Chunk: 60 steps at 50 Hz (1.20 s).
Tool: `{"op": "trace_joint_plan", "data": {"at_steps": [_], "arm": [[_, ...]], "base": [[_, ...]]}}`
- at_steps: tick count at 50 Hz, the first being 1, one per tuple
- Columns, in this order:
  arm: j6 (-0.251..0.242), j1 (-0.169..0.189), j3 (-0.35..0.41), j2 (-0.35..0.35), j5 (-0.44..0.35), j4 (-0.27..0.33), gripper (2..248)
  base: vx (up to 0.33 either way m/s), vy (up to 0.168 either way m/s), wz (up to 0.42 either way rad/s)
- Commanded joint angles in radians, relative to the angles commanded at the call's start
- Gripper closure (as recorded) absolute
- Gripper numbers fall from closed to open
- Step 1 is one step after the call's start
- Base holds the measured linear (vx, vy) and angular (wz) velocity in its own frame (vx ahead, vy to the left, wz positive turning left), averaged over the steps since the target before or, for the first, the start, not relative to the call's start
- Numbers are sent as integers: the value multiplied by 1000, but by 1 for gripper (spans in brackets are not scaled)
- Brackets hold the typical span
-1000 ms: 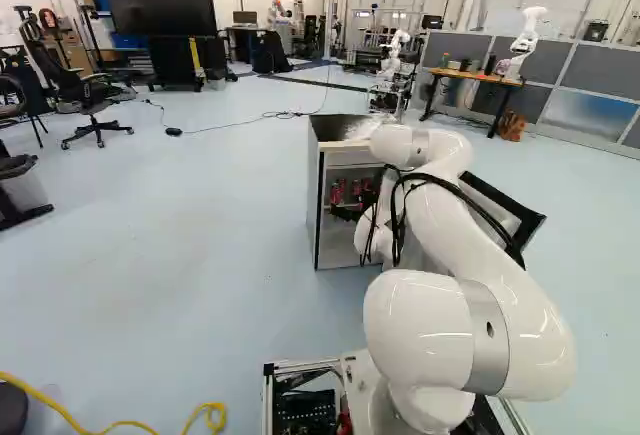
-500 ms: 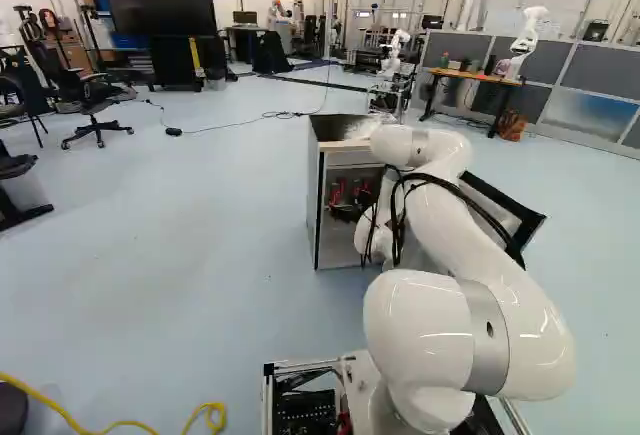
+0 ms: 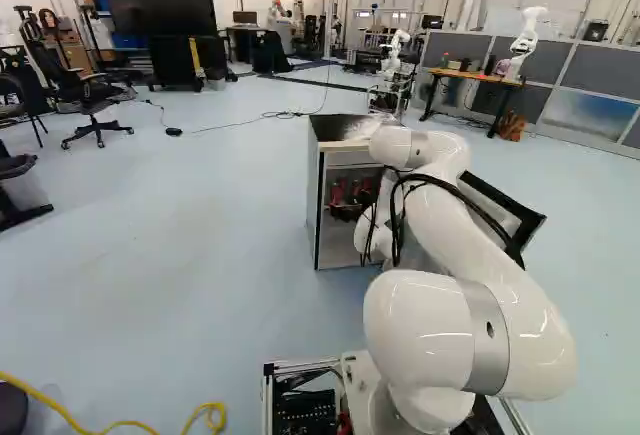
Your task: Grab a drink from the fridge
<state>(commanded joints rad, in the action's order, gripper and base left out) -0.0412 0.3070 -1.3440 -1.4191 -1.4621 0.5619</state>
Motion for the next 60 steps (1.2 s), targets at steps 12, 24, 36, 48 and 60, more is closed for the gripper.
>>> {"op": "trace_joint_plan", "data": {"at_steps": [12,24,36,48,60], "arm": [[0,-2,-18,-9,11,0,3],[0,-6,-34,-17,38,0,3],[0,-11,-44,-13,68,0,3],[0,-14,-41,12,98,0,3],[0,-17,-57,14,128,0,3]], "base": [[0,0,0],[0,0,0],[0,0,0],[0,0,0],[0,0,0]]}}
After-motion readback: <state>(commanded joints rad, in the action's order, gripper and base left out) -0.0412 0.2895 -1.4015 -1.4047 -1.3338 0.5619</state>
